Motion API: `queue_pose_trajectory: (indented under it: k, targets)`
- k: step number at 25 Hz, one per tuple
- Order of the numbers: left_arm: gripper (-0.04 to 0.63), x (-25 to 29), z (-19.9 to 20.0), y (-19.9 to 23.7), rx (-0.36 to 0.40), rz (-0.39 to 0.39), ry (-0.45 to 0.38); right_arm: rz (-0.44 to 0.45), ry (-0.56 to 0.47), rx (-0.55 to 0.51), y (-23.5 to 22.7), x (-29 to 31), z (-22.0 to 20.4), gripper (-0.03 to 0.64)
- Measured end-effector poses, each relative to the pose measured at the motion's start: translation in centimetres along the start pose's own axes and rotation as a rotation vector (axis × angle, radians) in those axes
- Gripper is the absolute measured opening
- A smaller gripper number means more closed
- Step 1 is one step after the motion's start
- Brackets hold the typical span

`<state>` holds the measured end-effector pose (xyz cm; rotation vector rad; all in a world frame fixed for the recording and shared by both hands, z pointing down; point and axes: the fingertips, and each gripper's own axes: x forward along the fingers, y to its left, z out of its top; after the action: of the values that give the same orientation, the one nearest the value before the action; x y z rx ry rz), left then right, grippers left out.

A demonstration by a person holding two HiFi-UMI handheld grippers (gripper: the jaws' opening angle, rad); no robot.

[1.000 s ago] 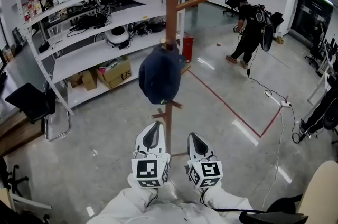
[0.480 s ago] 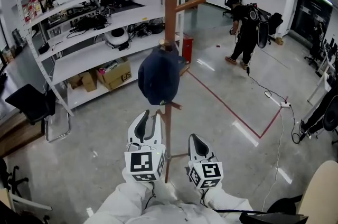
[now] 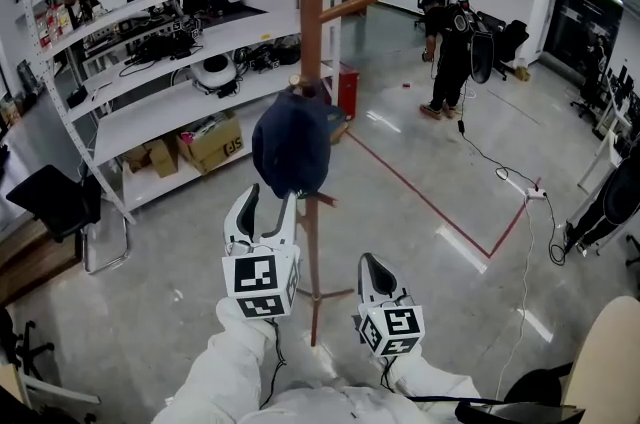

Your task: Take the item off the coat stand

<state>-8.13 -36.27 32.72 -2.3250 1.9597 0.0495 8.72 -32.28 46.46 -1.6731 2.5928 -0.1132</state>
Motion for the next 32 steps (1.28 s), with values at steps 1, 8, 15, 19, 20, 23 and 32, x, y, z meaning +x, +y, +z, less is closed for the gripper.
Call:
queue_pose_trajectory:
  k: [1, 8, 15, 19, 20, 23, 32]
  targets:
    - [0.202, 0.3, 0.1, 0.0, 0.008, -0.001, 0.004, -0.002, -0.001, 0.0, -0.1, -0.1, 0.1, 0.011]
    - [0.212, 2.3, 0.6, 0.2, 0.011, 0.003, 0.03, -0.022, 0.002, 0.001, -0.6, -0.5, 0.3, 0.011]
    - [0.212, 4.0, 0.5, 0.5, 0.029, 0.023, 0.034, -0.052, -0.003, 0.005, -1.8, -0.8, 0.0, 0.011]
    - [0.212, 4.8, 0.5, 0.7, 0.037, 0.024, 0.04, -0.063, 0.0, 0.007, -2.1, -0.8, -0.2, 0.011]
    - [0.212, 5.0, 0.6, 0.7, 0.041, 0.027, 0.041, -0.065, 0.001, 0.008, -2.2, -0.8, -0.2, 0.011]
    - [0.211, 5.3, 0.9, 1.1, 0.04, 0.049, 0.031, -0.074, 0.003, 0.013, -2.4, -0.8, -0.2, 0.011]
    - [0.201, 4.9, 1.3, 1.4, 0.036, 0.075, 0.005, -0.086, 0.008, 0.034, -2.6, -0.7, -0.7, 0.011]
